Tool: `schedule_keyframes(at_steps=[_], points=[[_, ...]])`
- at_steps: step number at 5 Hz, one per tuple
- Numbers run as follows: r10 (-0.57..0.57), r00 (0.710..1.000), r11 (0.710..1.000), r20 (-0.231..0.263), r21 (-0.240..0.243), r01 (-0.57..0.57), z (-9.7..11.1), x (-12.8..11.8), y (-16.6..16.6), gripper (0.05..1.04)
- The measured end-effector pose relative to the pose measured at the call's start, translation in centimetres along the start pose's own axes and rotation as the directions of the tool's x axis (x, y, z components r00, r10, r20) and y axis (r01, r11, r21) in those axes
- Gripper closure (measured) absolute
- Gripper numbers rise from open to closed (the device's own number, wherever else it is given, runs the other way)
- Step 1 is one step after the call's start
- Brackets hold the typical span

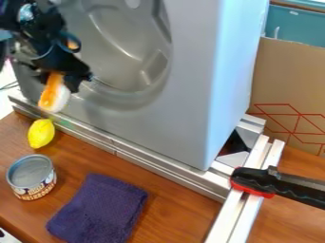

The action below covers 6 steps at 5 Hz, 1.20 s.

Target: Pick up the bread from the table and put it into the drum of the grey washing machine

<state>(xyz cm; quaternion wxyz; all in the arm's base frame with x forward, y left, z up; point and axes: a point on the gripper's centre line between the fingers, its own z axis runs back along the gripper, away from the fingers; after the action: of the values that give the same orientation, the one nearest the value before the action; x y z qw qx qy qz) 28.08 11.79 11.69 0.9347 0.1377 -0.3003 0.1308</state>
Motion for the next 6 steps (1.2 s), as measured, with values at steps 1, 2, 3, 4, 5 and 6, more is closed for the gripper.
schedule_keyframes(at_steps=[1,2,3,4,5,6], points=[[0.037,0.999,0.999,0.009,0.001,-0.037,-1.1,1.5,-1.2,0.387],[0.113,0.993,0.993,0.041,-0.026,-0.112,-3.1,3.4,-2.1,0.387],[0.154,0.986,0.987,0.062,-0.057,-0.150,-4.8,4.7,-2.7,0.387],[0.202,0.977,0.979,0.065,-0.048,-0.199,-5.5,5.2,-2.6,0.387],[0.218,0.972,0.975,0.086,-0.060,-0.214,-6.0,6.1,-2.8,0.387],[0.219,0.968,0.974,0.118,-0.086,-0.210,-6.3,6.5,-3.1,0.339]])
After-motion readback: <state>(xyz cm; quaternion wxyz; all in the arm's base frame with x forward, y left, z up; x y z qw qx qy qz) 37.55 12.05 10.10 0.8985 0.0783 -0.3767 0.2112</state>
